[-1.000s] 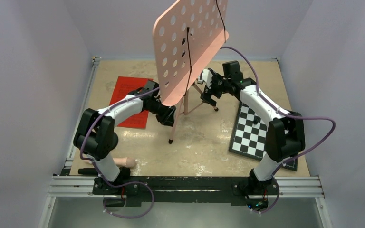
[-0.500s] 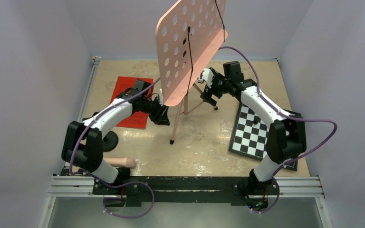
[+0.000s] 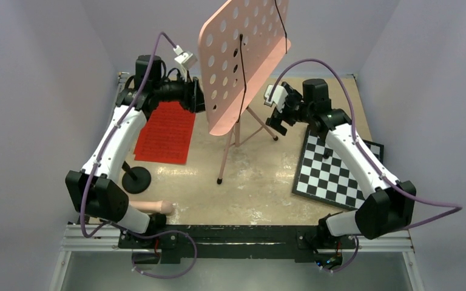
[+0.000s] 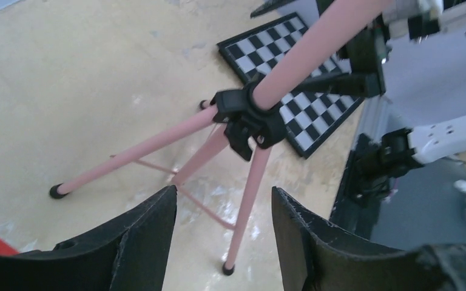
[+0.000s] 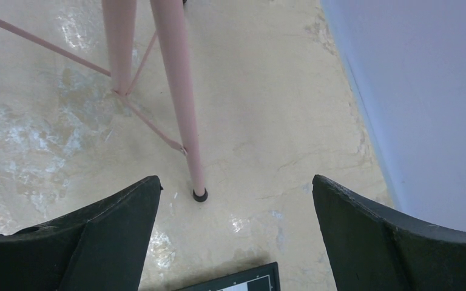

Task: Pack up the instrument practice props

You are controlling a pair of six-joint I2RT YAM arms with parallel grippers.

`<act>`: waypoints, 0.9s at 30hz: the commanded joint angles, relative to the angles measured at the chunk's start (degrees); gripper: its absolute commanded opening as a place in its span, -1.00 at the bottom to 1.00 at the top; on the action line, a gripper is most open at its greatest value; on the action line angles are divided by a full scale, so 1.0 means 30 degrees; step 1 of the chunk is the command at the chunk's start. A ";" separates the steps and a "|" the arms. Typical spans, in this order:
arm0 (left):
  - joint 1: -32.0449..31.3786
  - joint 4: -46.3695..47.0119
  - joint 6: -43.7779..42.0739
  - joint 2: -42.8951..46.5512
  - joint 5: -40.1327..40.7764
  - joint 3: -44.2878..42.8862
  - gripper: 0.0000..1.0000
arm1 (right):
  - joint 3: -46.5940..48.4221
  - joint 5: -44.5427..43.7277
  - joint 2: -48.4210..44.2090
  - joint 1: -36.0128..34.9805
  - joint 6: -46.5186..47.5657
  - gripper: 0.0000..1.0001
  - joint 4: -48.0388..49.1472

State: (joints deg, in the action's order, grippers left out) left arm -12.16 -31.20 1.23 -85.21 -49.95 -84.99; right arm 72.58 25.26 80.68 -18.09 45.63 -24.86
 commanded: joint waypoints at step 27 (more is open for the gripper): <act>-0.0539 0.4631 1.0668 -0.5108 -0.5522 -0.3204 -0.13 | -0.1332 0.0289 -0.2529 0.0016 -0.1646 0.98 -0.1111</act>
State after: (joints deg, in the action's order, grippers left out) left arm -12.84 -16.27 32.34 -100.33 -66.24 -92.03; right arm 68.90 25.21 75.26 -18.09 41.12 -29.15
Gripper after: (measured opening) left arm 0.446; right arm 0.989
